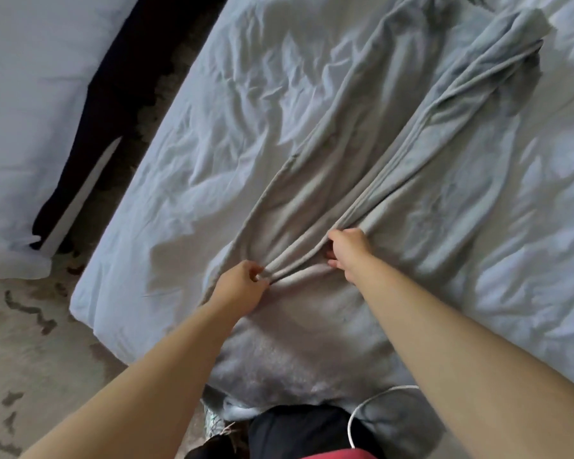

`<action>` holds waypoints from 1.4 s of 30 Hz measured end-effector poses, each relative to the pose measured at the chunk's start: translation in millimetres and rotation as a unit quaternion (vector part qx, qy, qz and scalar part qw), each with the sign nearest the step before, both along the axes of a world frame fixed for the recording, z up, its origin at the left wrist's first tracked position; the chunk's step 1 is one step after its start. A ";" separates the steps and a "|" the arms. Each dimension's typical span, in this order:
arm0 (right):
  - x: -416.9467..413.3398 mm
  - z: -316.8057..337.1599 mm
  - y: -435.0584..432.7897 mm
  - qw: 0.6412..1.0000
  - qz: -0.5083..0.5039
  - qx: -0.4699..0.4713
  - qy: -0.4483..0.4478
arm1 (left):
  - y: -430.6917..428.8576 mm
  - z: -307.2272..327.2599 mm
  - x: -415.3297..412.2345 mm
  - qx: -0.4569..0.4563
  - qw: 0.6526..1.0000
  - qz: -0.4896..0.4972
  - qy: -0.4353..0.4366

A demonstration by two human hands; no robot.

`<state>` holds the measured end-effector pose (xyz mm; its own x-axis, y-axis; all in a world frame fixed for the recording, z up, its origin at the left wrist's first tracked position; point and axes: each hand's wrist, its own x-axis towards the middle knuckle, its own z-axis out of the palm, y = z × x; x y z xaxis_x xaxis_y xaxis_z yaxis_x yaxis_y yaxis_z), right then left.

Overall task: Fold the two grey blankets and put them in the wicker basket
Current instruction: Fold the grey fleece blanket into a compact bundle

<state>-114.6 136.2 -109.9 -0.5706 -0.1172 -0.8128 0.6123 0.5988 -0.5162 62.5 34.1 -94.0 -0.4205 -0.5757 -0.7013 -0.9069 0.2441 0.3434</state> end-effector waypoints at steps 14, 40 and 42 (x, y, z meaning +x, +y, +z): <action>-18.2 32.3 -85.8 0.966 -0.063 -0.185 0.170 | -13.9 12.8 -30.5 -0.103 0.985 0.104 0.094; -66.1 -23.1 197.4 0.941 -0.121 0.292 0.123 | -78.5 -20.9 -130.5 -0.068 0.994 0.033 0.074; -64.3 -18.6 200.5 0.949 -0.200 0.226 0.088 | -83.6 -21.3 -135.8 -0.025 0.990 0.100 0.099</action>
